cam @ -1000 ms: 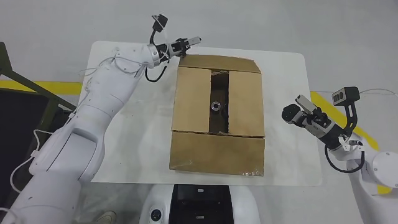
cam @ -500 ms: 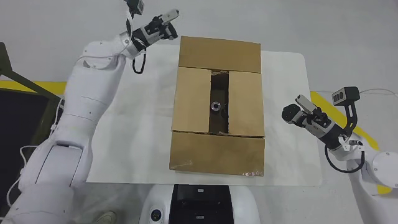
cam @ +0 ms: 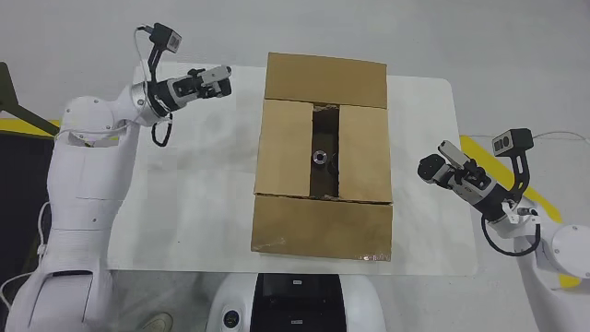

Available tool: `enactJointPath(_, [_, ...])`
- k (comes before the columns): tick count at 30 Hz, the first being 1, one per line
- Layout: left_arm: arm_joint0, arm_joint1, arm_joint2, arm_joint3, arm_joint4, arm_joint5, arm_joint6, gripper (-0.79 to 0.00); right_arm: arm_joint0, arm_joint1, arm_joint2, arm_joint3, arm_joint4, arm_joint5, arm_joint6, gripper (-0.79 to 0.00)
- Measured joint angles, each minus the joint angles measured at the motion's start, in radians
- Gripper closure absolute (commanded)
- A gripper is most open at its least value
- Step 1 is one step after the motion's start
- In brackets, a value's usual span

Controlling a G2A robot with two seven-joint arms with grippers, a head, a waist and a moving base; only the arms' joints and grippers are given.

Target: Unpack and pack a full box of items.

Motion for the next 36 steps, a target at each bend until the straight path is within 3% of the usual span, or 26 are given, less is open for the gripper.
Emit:
enactJointPath(8, [0.077, 0.034, -0.122, -0.054, 0.04, 0.016, -0.101, -0.785, 0.0, 0.0, 0.0, 0.0, 0.0, 0.0, 0.0, -0.785])
enactJointPath(15, [0.089, 0.056, -0.199, -0.034, -0.017, 0.066, -0.158, -0.785, 0.0, 0.0, 0.0, 0.0, 0.0, 0.0, 0.0, -0.785])
enactJointPath(29, [0.089, 0.06, -0.203, -0.028, -0.002, 0.081, -0.123, -0.785, 0.005, -0.002, -0.007, -0.005, 0.002, 0.007, -0.016, -0.785])
enactJointPath(36, [0.089, 0.06, -0.203, -0.028, -0.002, 0.081, -0.123, -0.785, 0.111, -0.006, -0.127, -0.038, -0.061, 0.091, 0.008, -0.785])
